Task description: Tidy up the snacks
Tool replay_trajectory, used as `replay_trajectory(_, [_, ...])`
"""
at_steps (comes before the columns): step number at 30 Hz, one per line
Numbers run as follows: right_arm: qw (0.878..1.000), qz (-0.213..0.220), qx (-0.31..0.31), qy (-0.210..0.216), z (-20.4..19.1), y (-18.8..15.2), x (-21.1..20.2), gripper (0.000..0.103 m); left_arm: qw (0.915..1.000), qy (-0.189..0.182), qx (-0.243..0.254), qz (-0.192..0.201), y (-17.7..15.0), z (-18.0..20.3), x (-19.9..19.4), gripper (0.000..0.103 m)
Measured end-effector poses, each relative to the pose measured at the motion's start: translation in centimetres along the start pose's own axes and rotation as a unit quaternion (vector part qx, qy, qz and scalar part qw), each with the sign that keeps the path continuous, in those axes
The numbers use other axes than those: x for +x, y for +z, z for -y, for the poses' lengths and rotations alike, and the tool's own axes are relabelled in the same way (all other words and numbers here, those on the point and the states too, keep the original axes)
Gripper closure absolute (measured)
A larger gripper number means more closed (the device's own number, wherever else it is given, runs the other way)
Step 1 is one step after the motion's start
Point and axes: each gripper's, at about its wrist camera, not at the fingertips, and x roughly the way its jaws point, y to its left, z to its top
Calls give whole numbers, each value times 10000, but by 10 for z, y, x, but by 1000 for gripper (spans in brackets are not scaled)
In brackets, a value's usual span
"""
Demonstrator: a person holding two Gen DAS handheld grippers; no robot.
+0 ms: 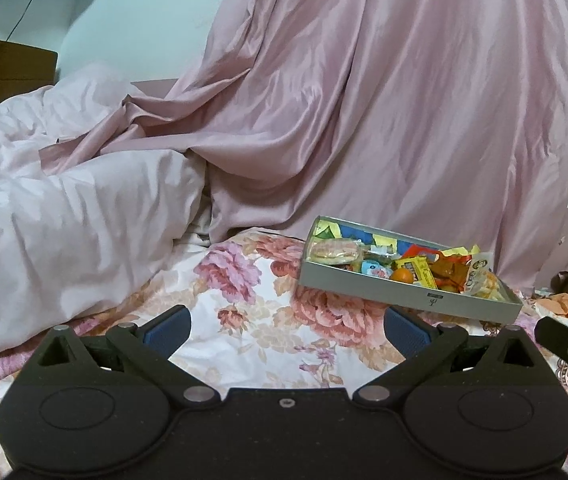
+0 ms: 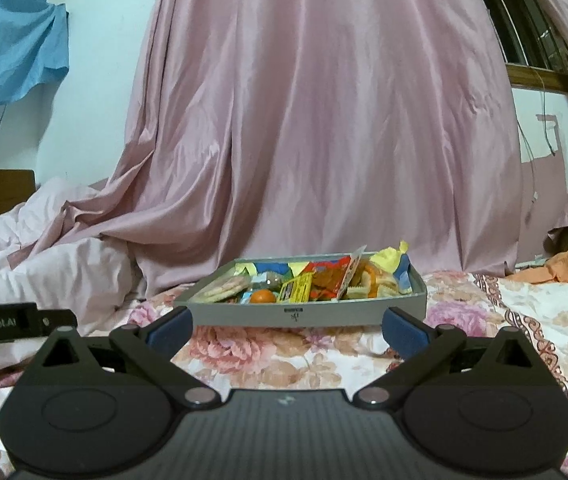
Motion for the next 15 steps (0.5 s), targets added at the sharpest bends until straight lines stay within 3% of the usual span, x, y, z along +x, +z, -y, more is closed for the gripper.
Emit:
replay_trajectory(8, [9999, -99, -130, -52, -11, -2, -3, 0, 9999, -23, -145, -85, -4, -12, -4, 1])
replay_trajectory(15, [9976, -556, -382, -121, -26, -8, 7, 0, 9995, -21, -109, -311, -13, -17, 2, 1])
